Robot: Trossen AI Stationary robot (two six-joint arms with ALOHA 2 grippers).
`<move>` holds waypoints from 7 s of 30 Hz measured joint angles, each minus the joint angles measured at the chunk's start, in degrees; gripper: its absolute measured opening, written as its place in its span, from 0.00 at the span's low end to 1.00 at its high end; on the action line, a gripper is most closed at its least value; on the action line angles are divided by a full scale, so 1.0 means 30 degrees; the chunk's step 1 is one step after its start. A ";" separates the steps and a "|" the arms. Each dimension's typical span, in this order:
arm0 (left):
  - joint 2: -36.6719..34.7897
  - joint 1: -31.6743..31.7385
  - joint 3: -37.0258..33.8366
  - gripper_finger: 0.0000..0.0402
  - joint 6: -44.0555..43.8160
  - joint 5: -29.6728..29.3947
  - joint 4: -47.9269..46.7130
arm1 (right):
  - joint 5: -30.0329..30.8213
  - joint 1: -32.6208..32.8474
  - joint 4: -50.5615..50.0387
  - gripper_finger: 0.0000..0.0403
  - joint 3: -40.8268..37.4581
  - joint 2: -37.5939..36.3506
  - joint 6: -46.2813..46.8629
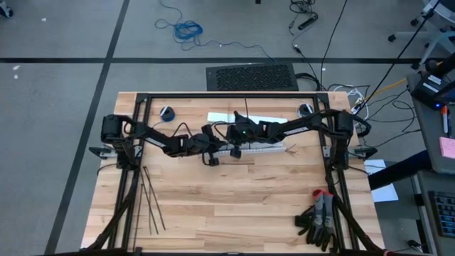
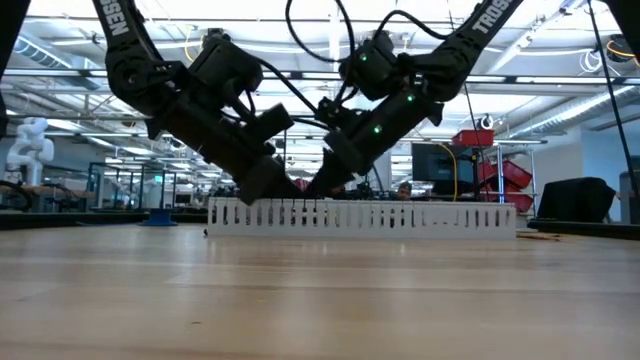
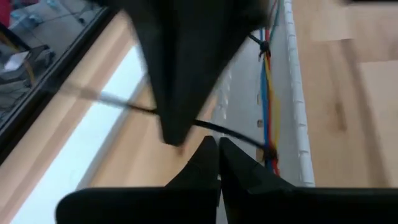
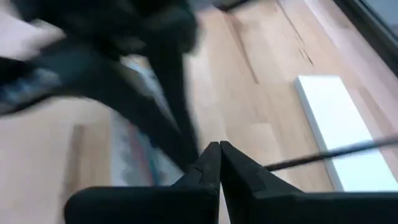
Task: Ziptie cables
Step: Put the colored ziptied cables into the white cable duct
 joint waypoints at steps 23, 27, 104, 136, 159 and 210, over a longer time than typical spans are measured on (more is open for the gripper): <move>-0.0007 -0.0309 0.0000 0.00 0.0328 -0.0020 0.0002 | 0.3531 0.1044 -0.0209 0.00 -0.0029 -0.0302 -0.0969; -0.0007 -0.0309 0.0000 0.00 0.0324 -0.0067 -0.0005 | 0.3558 0.1187 -0.0788 0.00 -0.0029 -0.1254 -0.1257; 0.0357 -0.1285 0.0095 0.00 0.1800 0.0725 -0.0566 | 0.0097 0.1186 -0.2745 0.00 -0.0051 -0.0560 0.0477; 0.0357 -0.1317 0.0095 0.00 0.1791 0.3037 -0.0516 | 0.2257 0.1754 -0.1970 0.00 -0.0060 -0.1620 -0.2208; 0.0393 -0.1408 0.0095 0.00 0.1356 0.4426 -0.0224 | 0.1302 0.4028 -0.5922 0.00 -0.0015 -0.3049 0.0090; 0.2216 -0.1336 0.0078 0.00 -0.0638 0.3633 0.3745 | 0.3362 0.3752 -0.5468 0.00 -0.0038 -0.1757 0.0138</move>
